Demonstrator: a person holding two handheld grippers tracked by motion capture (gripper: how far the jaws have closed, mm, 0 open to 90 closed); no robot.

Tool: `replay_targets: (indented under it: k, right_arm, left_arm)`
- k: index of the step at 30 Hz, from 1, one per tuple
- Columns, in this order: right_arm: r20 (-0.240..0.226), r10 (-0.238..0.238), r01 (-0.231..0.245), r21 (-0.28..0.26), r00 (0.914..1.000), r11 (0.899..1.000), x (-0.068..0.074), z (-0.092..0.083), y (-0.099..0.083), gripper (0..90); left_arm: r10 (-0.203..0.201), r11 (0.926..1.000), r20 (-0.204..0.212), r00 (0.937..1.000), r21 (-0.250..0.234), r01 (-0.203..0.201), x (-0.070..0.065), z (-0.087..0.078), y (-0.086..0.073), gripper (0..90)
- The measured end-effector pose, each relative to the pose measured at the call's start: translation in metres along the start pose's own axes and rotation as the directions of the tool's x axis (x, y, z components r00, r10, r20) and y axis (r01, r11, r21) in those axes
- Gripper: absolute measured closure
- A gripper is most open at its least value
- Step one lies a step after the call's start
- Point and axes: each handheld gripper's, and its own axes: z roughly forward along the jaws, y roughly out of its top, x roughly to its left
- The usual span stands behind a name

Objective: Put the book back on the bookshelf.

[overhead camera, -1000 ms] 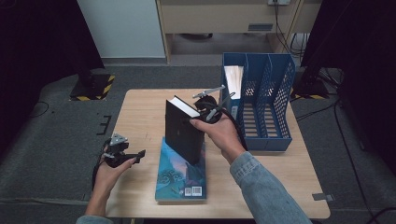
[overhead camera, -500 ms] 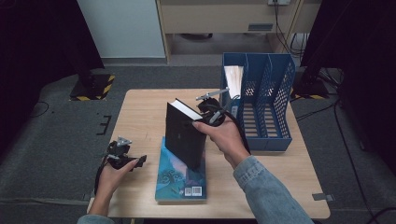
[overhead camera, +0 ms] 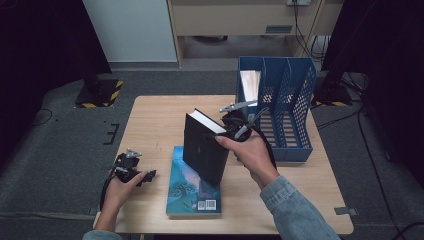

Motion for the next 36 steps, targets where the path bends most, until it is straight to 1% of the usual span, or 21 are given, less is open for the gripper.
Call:
replay_targets:
  k: [3, 4, 6, 13, 16, 21, 25, 30, 36]
  right_arm:
    - [-0.003, -0.001, 0.001, 0.001, 1.0000, 1.000, 0.001, -0.007, -0.002, 52.5]
    - [-0.005, -0.002, 0.002, -0.002, 1.0000, 1.000, 0.001, -0.010, -0.003, 52.4]
    - [-0.011, -0.006, 0.006, -0.004, 0.9999, 1.000, 0.002, -0.014, -0.004, 52.4]
    - [-0.037, 0.004, -0.004, -0.012, 0.9993, 1.000, 0.001, -0.027, -0.013, 52.4]
    - [-0.048, 0.017, -0.018, -0.019, 0.9987, 1.000, 0.000, -0.034, -0.019, 52.4]
    - [-0.043, 0.020, -0.022, -0.031, 0.9989, 0.999, -0.003, -0.044, -0.028, 52.4]
    - [-0.032, 0.022, -0.023, -0.039, 0.9993, 0.999, -0.007, -0.054, -0.036, 52.4]
    - [-0.025, 0.044, -0.045, -0.054, 0.9987, 0.998, -0.014, -0.066, -0.050, 52.4]
    - [-0.015, 0.072, -0.073, -0.054, 0.9973, 0.996, -0.024, -0.082, -0.067, 52.4]
  left_arm:
    - [0.010, 0.9998, -0.001, 1.0000, 0.017, -0.010, -0.001, 0.002, -0.001, 4.0]
    - [0.022, 0.9995, -0.003, 0.9997, 0.023, -0.022, -0.001, 0.002, -0.001, 3.9]
    - [0.027, 0.9993, -0.007, 0.9996, 0.027, -0.027, -0.001, 0.002, -0.001, 3.4]
    - [0.025, 0.9996, -0.007, 0.9997, 0.013, -0.025, -0.001, 0.003, -0.003, 1.9]
    - [0.026, 0.9996, -0.007, 0.9996, 0.008, -0.026, -0.001, 0.003, -0.004, 0.6]
    - [0.026, 0.9996, -0.009, 0.9996, -0.015, -0.026, -0.002, 0.004, -0.007, 0.0]
    - [0.027, 0.9994, -0.010, 0.9996, -0.023, -0.027, -0.002, 0.004, -0.008, 0.0]
    - [0.025, 0.9992, -0.012, 0.9996, -0.030, -0.025, -0.002, 0.004, -0.009, 0.0]
    - [0.031, 0.9991, -0.011, 0.9995, -0.029, -0.031, -0.001, 0.004, -0.009, 0.0]
